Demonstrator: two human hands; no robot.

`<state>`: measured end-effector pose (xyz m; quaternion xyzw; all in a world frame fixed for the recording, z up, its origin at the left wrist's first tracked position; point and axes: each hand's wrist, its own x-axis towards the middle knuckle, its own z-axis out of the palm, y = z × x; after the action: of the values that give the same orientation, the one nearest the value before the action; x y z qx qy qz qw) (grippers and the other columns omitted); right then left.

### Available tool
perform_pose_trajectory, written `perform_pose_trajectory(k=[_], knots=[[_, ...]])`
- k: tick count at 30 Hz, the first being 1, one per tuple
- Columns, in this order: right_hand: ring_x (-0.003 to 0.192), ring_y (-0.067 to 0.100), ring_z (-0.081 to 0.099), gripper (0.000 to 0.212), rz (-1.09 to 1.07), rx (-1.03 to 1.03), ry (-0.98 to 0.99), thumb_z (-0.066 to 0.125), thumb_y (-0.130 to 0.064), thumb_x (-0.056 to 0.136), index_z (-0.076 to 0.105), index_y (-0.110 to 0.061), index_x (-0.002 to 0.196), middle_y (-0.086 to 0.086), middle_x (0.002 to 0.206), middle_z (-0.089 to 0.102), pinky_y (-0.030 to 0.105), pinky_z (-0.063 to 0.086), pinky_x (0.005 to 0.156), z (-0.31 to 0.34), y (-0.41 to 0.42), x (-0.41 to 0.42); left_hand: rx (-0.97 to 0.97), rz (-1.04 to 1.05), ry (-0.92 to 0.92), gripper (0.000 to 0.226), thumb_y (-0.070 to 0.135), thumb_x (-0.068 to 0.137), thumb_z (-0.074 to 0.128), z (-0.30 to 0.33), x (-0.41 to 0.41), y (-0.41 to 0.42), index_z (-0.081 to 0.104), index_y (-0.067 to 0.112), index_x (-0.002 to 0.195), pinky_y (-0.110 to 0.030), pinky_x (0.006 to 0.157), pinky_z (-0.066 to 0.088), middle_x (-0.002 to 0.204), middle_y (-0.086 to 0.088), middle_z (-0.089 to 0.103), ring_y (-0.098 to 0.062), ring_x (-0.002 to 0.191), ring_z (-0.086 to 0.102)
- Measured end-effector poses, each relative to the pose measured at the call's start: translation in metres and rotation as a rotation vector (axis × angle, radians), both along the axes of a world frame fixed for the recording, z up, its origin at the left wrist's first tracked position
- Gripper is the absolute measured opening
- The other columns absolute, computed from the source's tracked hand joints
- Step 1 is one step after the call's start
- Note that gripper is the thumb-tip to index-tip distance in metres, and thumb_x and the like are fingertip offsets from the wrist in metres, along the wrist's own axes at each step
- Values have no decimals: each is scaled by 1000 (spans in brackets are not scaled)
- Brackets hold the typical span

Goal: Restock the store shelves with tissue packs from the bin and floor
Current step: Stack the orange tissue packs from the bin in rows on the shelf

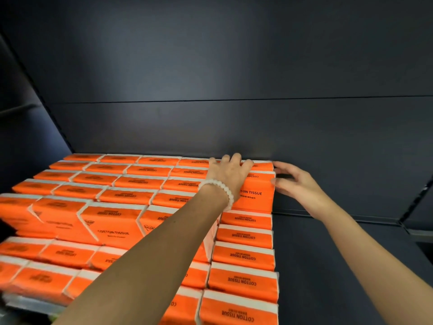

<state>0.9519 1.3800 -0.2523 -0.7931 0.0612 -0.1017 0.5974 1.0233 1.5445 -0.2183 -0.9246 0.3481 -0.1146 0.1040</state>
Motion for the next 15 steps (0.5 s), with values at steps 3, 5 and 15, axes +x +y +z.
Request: perform_pose_trajectory(k=[3, 5, 15], knots=[[103, 7, 61, 49, -4, -23, 8, 64, -16, 87, 47, -24, 133, -5, 124, 56, 32, 48, 96, 0, -1, 1, 43, -4, -36, 81, 32, 76, 74, 2, 2, -2, 25, 25, 139, -53, 101, 33, 135, -7, 38, -31, 125, 41], [104, 6, 60, 51, -1, -37, 8, 64, -16, 87, 46, -23, 134, -6, 126, 54, 25, 47, 89, 0, -1, 1, 48, 2, -50, 82, 33, 74, 75, 3, 4, -4, 24, 25, 139, -54, 101, 32, 135, -7, 38, -31, 125, 41], [104, 9, 56, 34, -161, -305, -139, 64, -16, 86, 57, -20, 120, -4, 119, 55, 13, 44, 70, 24, 20, -1, -45, -14, 19, 65, 41, 79, 67, 17, -5, 14, 38, 23, 135, -46, 98, 37, 130, -3, 45, -25, 122, 43]])
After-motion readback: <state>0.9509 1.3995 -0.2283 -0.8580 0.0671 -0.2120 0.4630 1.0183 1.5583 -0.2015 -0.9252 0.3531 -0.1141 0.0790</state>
